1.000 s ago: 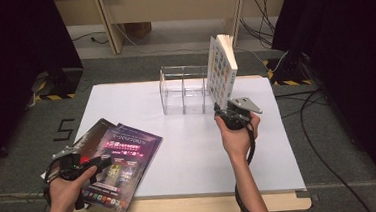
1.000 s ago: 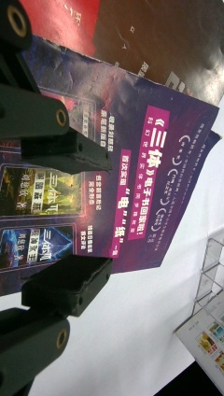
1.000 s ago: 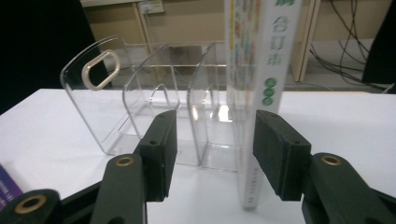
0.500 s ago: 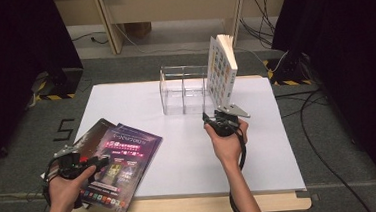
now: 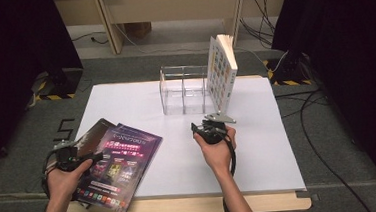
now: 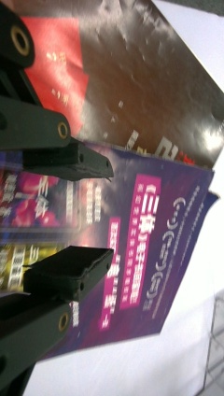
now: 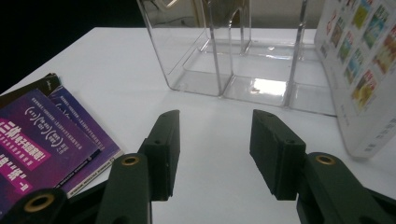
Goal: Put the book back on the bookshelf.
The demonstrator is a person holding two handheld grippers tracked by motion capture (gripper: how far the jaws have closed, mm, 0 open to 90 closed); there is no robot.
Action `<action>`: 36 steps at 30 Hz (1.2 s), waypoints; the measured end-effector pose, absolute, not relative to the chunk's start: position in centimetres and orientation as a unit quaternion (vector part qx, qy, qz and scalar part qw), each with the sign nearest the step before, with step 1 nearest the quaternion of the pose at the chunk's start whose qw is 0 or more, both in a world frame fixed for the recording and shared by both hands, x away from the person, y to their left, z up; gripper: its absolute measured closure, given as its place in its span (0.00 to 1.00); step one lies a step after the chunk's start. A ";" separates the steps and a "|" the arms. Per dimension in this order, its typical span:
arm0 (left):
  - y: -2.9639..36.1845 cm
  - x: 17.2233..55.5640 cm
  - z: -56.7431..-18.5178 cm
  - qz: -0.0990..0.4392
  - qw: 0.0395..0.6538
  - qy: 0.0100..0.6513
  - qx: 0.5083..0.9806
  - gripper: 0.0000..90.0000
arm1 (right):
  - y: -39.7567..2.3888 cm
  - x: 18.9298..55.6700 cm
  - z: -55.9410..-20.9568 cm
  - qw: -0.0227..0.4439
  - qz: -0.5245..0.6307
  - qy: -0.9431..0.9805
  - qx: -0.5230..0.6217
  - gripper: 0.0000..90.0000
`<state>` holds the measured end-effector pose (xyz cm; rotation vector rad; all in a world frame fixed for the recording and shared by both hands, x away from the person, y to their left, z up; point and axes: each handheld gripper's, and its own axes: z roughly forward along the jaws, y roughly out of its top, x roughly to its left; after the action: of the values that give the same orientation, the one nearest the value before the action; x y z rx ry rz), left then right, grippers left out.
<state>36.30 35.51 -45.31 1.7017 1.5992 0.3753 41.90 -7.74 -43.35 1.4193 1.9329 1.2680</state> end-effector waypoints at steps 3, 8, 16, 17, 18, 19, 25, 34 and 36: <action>36.2 37.0 -45.8 0.142 0.367 0.636 0.664 0.64 | -7.5 41.8 -43.6 0.211 0.453 0.700 0.510 0.59; 37.0 37.2 -45.9 0.148 0.367 0.644 0.655 0.80 | -7.4 41.8 -43.8 0.209 0.451 0.704 0.508 0.59; 38.0 38.0 -45.8 0.161 0.336 0.651 0.661 0.99 | -7.2 41.7 -43.9 0.202 0.450 0.707 0.506 0.60; 38.1 38.2 -46.0 0.156 0.330 0.654 0.663 1.00 | -7.1 41.7 -44.0 0.201 0.450 0.708 0.506 0.60; 38.3 38.3 -46.2 0.154 0.324 0.656 0.664 1.00 | -7.0 41.7 -44.0 0.200 0.448 0.710 0.505 0.60; 38.4 38.5 -46.4 0.151 0.319 0.657 0.667 1.00 | -6.9 41.7 -44.1 0.197 0.448 0.711 0.505 0.61; 38.3 38.7 -47.2 0.137 0.311 0.655 0.675 1.00 | -6.0 41.7 -44.8 0.181 0.444 0.720 0.502 0.61; 38.0 38.9 -47.5 0.139 0.296 0.643 0.692 1.00 | -5.1 41.7 -45.6 0.170 0.436 0.731 0.496 0.61; 37.9 38.9 -47.4 0.146 0.292 0.639 0.697 1.00 | -5.0 41.7 -45.7 0.169 0.435 0.733 0.495 0.61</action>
<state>38.86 37.87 -47.37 1.8573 1.7034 0.3881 41.70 -4.98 -45.66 1.4061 2.0836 1.2370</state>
